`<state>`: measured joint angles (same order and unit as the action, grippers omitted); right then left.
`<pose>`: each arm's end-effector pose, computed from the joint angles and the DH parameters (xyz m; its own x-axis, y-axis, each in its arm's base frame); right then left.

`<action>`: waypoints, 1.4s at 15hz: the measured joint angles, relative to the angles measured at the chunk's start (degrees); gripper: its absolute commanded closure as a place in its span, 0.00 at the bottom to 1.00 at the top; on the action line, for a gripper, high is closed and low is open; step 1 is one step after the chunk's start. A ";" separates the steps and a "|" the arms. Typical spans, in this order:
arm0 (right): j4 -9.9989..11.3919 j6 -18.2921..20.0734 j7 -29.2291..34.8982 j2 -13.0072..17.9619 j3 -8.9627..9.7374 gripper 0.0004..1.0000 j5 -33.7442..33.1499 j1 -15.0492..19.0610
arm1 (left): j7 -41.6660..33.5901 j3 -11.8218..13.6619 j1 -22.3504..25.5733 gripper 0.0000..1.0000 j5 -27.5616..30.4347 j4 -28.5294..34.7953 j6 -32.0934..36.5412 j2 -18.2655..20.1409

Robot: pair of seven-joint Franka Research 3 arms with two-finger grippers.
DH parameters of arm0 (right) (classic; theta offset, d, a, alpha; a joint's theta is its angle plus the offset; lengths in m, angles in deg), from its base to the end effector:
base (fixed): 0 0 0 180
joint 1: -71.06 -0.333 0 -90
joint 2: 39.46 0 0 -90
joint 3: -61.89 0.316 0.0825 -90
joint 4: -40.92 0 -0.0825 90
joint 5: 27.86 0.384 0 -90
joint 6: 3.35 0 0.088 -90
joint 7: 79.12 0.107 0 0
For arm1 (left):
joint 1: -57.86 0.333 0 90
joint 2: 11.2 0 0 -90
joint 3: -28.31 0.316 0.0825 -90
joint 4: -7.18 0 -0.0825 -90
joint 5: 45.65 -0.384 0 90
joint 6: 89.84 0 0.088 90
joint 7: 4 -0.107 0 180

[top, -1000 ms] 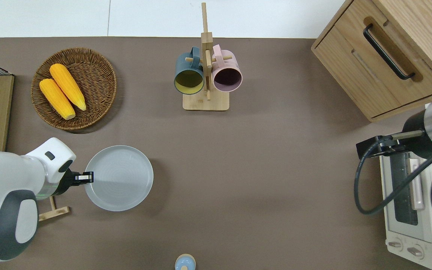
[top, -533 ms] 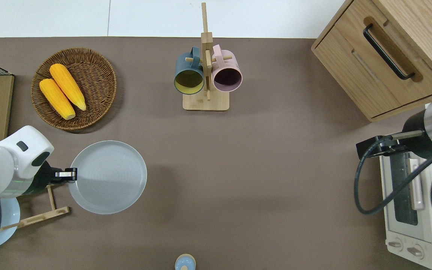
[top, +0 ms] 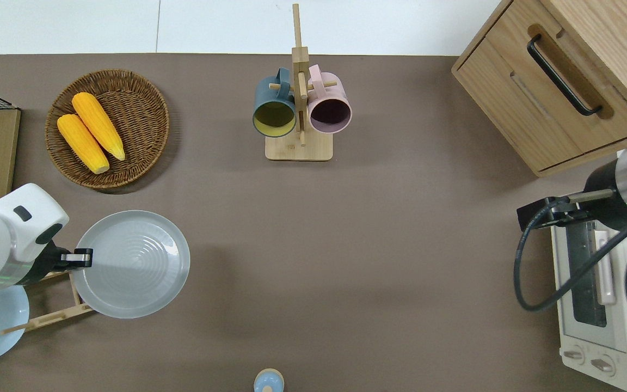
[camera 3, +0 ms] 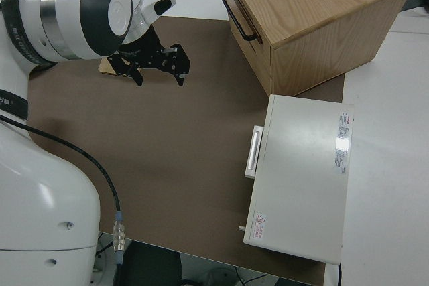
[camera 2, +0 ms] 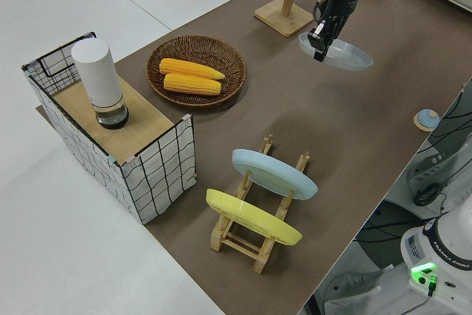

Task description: Pick gray plate from table and place it on lower plate rack with left arm

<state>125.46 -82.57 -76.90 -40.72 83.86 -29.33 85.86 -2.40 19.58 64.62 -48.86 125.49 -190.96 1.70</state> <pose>0.5375 0.0619 0.6420 0.9903 0.0816 -0.1122 0.0845 -0.9962 0.0217 0.4820 -0.0162 0.5226 0.9971 -0.0109 -0.0755 -0.0176 -0.9958 -0.0899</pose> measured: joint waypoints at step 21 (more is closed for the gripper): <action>0.00 0.00 0.00 0.00 0.00 0.02 0.00 0.00 | 7.71 -2.88 -0.41 1.00 -44.85 1.53 13.26 -2.89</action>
<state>125.46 -82.57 -76.90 -40.72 83.86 -29.33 85.86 5.31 16.70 64.21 -93.71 127.03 -177.69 -1.20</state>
